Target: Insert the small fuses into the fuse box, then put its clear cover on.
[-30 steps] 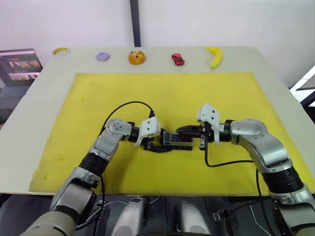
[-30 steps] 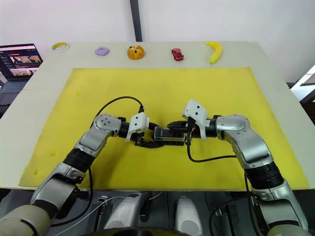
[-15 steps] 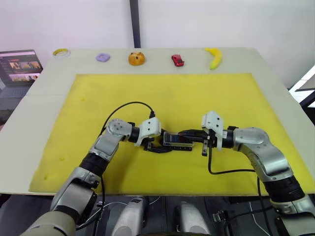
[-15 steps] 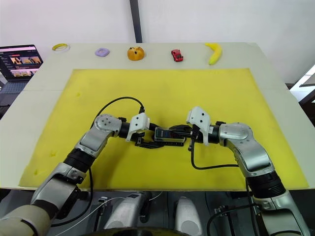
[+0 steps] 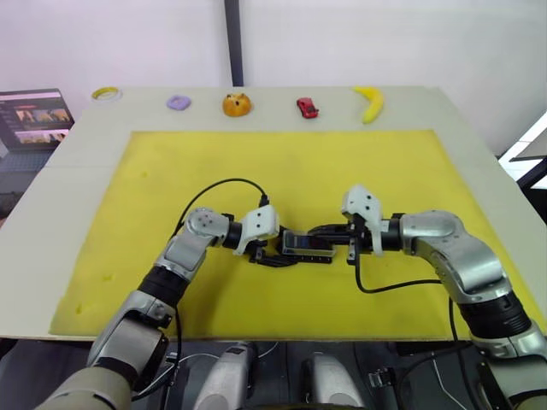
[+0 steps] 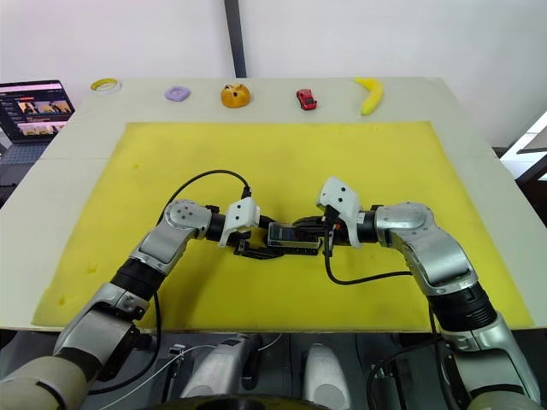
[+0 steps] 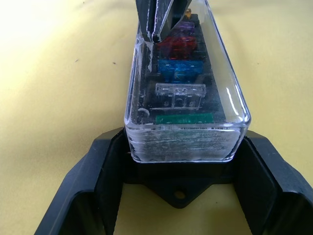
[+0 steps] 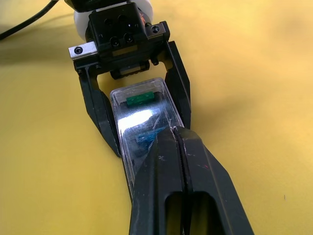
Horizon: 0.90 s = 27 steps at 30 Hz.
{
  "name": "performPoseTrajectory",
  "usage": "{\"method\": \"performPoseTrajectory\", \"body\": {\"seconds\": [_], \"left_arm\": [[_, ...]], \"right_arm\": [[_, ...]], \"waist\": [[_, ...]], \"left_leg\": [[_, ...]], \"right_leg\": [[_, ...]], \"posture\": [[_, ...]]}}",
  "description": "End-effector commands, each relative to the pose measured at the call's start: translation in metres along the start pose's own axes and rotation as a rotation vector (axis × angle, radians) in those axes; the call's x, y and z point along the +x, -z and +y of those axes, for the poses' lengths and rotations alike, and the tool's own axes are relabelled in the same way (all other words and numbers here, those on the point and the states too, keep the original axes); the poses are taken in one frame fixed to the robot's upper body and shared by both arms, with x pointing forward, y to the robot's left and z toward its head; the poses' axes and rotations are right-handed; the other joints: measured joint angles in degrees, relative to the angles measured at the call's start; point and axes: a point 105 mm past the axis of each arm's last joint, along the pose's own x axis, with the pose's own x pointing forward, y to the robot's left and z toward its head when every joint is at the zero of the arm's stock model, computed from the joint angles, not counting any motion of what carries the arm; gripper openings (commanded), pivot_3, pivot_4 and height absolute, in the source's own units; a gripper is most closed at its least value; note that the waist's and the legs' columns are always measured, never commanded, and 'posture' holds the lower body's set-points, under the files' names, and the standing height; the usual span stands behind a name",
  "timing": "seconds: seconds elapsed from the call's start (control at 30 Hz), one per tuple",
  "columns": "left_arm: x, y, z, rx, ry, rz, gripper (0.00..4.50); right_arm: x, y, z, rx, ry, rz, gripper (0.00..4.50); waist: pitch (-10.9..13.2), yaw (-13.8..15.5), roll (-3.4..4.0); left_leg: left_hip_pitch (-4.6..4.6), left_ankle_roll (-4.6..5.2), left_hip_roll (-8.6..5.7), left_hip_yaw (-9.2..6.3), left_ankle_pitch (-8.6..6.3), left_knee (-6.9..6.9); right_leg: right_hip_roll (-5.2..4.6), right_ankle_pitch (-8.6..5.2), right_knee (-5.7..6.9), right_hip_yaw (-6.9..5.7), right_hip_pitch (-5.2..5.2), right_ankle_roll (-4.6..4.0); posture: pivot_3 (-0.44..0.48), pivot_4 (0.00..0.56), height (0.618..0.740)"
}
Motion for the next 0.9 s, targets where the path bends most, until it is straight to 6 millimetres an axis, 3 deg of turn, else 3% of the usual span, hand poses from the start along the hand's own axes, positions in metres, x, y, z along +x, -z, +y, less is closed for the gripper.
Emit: {"method": "performPoseTrajectory", "body": {"seconds": [0.03,0.1,0.23,0.33,0.43,0.5,0.57,0.67,0.83,0.9], "left_arm": [[0.0,-0.02,0.001,0.078,0.007,-0.06,2.57],[-0.001,-0.02,0.001,0.077,0.006,-0.059,2.57],[-0.001,-0.018,0.001,0.055,-0.005,-0.064,2.57],[-0.005,-0.016,0.002,0.027,-0.022,-0.063,2.57],[-0.009,-0.015,0.001,0.006,-0.032,-0.062,2.57],[-0.015,-0.013,0.001,-0.019,-0.054,-0.058,3.61],[-0.025,-0.011,0.001,-0.048,-0.079,-0.055,4.47],[-0.06,-0.014,-0.007,-0.078,-0.123,-0.054,4.5],[-0.114,-0.026,-0.026,-0.13,-0.172,-0.025,4.5],[-0.133,-0.03,-0.033,-0.15,-0.193,0.002,4.5]], "right_arm": [[0.003,0.076,0.017,0.142,-0.007,0.253,0.04],[0.003,0.073,0.018,0.138,-0.002,0.242,0.04],[0.006,0.05,0.015,0.046,0.006,0.142,0.04],[0.003,0.014,0.007,-0.013,0.056,-0.011,0.04],[-0.003,-0.006,0.004,-0.047,0.083,-0.094,0.04],[-0.013,-0.025,0.004,-0.051,0.088,-0.157,0.0],[-0.026,-0.042,0.009,-0.073,0.074,-0.209,0.55],[-0.06,-0.051,0.027,-0.083,0.008,-0.189,1.85],[-0.105,-0.038,0.035,-0.046,0.011,-0.056,4.36],[-0.123,-0.033,0.035,-0.027,0.029,-0.016,4.44]], "waist": [[-0.1,0.0,0.01],[-0.1,0.0,0.02],[-0.2,0.0,0.03],[-0.1,0.0,0.04],[-0.1,-0.1,0.1],[-0.1,-0.1,0.15],[0.0,0.0,0.22],[0.1,-0.1,0.31],[0.1,0.1,0.4],[0.2,0.2,0.48]], "left_leg": [[0.0,0.0,0.0,0.0,0.0,-0.01],[0.01,0.0,0.0,0.0,0.0,-0.03],[0.01,0.0,0.0,-0.01,0.0,-0.06],[0.0,0.0,0.0,0.0,0.0,-0.08],[-0.04,0.01,0.0,0.0,0.0,-0.11],[-0.05,0.01,0.0,0.0,0.01,-0.14],[-0.15,0.01,0.0,0.0,0.01,-0.18],[-0.32,0.0,0.0,0.02,0.02,-0.25],[-0.22,0.0,0.06,0.02,0.03,-0.37],[-0.18,0.0,0.07,0.02,0.02,-0.39]], "right_leg": [[0.0,0.0,-0.02,0.0,0.01,0.0],[0.0,0.0,-0.06,0.0,0.02,0.0],[0.0,0.0,-0.1,0.0,0.02,0.0],[0.0,0.0,-0.12,0.0,0.02,0.0],[0.0,0.01,-0.12,0.0,-0.04,0.0],[0.0,0.01,-0.12,0.01,-0.06,0.0],[0.0,0.01,-0.12,0.01,-0.16,0.0],[0.0,0.01,-0.12,0.04,-0.15,0.0],[0.0,0.0,-0.34,0.03,-0.12,-0.03],[0.0,-0.08,-0.53,0.03,-0.09,-0.19]], "posture": [[0.0,0.15,0.735],[0.0,0.15,0.735],[0.0,0.15,0.735],[0.0,0.15,0.735],[0.0,0.15,0.735],[0.0,0.15,0.735],[0.0,0.15,0.735],[0.0,0.15,0.735],[0.0,0.15,0.735],[0.0,0.15,0.735]]}}
